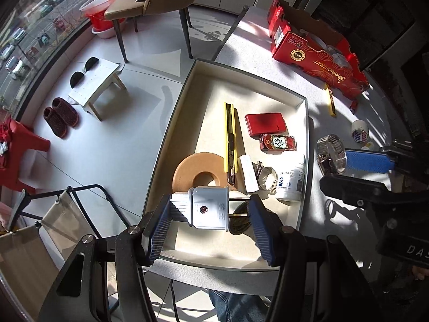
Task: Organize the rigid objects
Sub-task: 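Carry plug adapter and hose clamp over the white tray with both tools, then lower plug adapter and clamp into the tray and open both tools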
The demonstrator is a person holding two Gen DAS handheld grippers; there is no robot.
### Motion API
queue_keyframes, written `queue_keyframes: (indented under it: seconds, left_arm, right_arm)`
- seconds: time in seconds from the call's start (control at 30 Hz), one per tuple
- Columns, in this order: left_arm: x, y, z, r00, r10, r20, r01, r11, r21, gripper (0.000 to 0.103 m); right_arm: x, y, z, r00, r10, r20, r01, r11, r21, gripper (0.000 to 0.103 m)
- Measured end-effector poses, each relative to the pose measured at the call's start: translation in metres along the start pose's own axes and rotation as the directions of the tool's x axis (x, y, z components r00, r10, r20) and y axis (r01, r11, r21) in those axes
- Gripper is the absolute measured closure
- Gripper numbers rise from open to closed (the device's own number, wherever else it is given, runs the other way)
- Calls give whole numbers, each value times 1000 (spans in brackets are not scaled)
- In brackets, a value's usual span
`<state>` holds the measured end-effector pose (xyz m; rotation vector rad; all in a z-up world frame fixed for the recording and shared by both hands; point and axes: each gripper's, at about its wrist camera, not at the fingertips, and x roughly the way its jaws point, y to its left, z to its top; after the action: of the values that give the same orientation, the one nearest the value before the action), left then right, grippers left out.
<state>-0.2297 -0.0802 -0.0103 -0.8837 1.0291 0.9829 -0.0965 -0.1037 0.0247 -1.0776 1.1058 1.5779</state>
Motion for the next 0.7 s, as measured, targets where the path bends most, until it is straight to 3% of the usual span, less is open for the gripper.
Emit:
queue_keyframes:
  seconds: [0.7]
  left_arm:
    - [26,-32,52,1000,-2,3,2,999,49,42]
  right_arm:
    - [6,-52,33,1000,-2,0,2,983,185,62]
